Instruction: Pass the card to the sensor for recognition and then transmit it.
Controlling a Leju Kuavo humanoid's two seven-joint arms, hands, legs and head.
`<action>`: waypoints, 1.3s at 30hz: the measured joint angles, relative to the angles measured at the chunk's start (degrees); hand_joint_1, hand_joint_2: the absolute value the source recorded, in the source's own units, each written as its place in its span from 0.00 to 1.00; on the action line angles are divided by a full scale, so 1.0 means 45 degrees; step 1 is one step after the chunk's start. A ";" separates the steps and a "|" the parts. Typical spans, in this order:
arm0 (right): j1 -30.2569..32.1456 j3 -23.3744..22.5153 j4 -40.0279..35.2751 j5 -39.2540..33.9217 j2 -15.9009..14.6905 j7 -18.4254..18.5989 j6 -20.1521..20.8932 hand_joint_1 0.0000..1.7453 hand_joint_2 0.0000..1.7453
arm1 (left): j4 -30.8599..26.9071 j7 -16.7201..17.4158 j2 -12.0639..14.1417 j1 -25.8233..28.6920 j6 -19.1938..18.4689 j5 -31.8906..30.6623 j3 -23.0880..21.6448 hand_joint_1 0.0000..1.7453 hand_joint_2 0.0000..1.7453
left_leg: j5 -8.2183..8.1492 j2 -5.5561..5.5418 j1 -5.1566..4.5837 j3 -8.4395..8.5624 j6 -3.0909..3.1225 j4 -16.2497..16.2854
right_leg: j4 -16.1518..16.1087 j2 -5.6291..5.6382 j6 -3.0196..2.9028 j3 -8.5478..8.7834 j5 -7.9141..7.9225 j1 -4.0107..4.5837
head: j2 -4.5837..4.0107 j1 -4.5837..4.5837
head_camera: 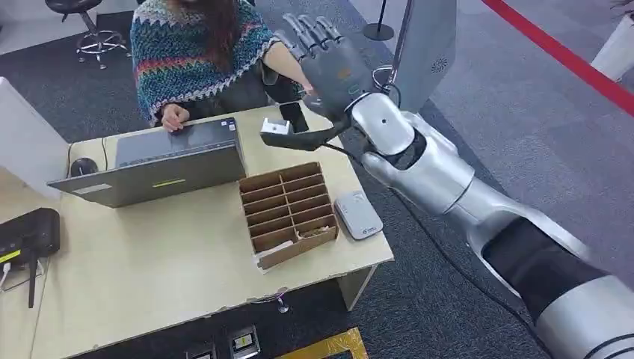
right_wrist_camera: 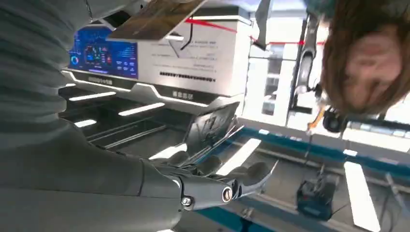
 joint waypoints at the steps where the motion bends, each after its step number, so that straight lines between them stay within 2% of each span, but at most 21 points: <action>1: -0.0102 0.0325 0.0335 -0.0069 0.0123 -0.0025 0.0054 0.00 1.00 | -0.0005 0.0000 0.0010 0.0000 0.0000 0.0000 0.0000 0.00 0.00 | 0.0000 -0.0001 0.0000 -0.0001 0.0000 0.0000 | -0.0001 -0.0003 0.0000 -0.0002 0.0000 0.0000 | 0.0000 0.0005; 5: -0.0492 0.1480 0.1630 -0.0423 0.0666 -0.0170 0.0287 0.00 1.00 | -0.0034 0.0000 0.0073 0.0032 0.0010 0.0015 0.0000 0.00 0.00 | 0.0000 0.0006 0.0000 0.0000 0.0000 0.0001 | -0.0001 0.0005 0.0000 -0.0005 0.0000 0.0000 | 0.0000 0.0000; 17: -0.0610 0.2388 0.2961 -0.0987 0.1308 -0.0316 0.0258 0.00 1.00 | -0.0034 0.0000 0.0121 0.0185 0.0024 0.0165 0.0005 0.00 0.00 | 0.0001 0.0008 -0.0001 -0.0002 -0.0002 0.0002 | -0.0001 0.0010 0.0000 -0.0012 0.0001 -0.0001 | 0.0000 0.0005; 29: -0.0693 0.2495 0.3471 -0.1157 0.1696 -0.0375 0.0035 0.00 1.00 | -0.0034 -0.0019 0.0117 0.0186 0.0141 0.0170 0.0005 0.00 0.00 | 0.0002 0.0010 0.0000 0.0001 -0.0003 0.0002 | 0.0000 0.0012 0.0000 -0.0013 0.0001 -0.0001 | 0.0000 0.0005; 39: -0.0755 0.2335 0.3671 -0.1424 0.1725 -0.0210 -0.0038 0.00 1.00 | -0.0034 -0.0078 0.0121 0.0283 0.0223 0.0223 0.0005 0.00 0.00 | 0.0002 0.0011 -0.0001 0.0003 -0.0003 0.0003 | -0.0001 0.0012 0.0000 -0.0013 0.0001 -0.0002 | 0.0000 0.0005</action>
